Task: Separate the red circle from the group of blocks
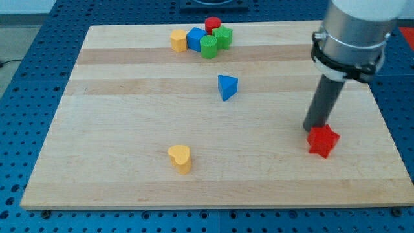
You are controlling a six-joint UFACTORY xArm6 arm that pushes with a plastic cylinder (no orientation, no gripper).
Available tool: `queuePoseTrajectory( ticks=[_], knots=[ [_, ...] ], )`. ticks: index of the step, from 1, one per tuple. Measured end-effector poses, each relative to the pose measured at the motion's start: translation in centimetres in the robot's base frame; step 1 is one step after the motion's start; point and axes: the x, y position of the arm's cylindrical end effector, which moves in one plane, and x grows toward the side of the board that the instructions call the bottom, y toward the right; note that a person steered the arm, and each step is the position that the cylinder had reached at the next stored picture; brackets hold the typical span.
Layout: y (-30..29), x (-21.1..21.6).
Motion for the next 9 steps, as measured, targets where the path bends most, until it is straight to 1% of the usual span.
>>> queuePoseTrajectory(
  ticks=[1, 2, 3, 4, 5, 6, 8, 9],
  knots=[
    [0.3, 0.5],
    [1.4, -4.8],
    [2.2, -14.9],
    [1.4, -27.4],
    [-0.4, -30.9],
    [-1.0, -31.1],
    [-22.4, -30.8],
    [-23.0, -27.9]
  ],
)
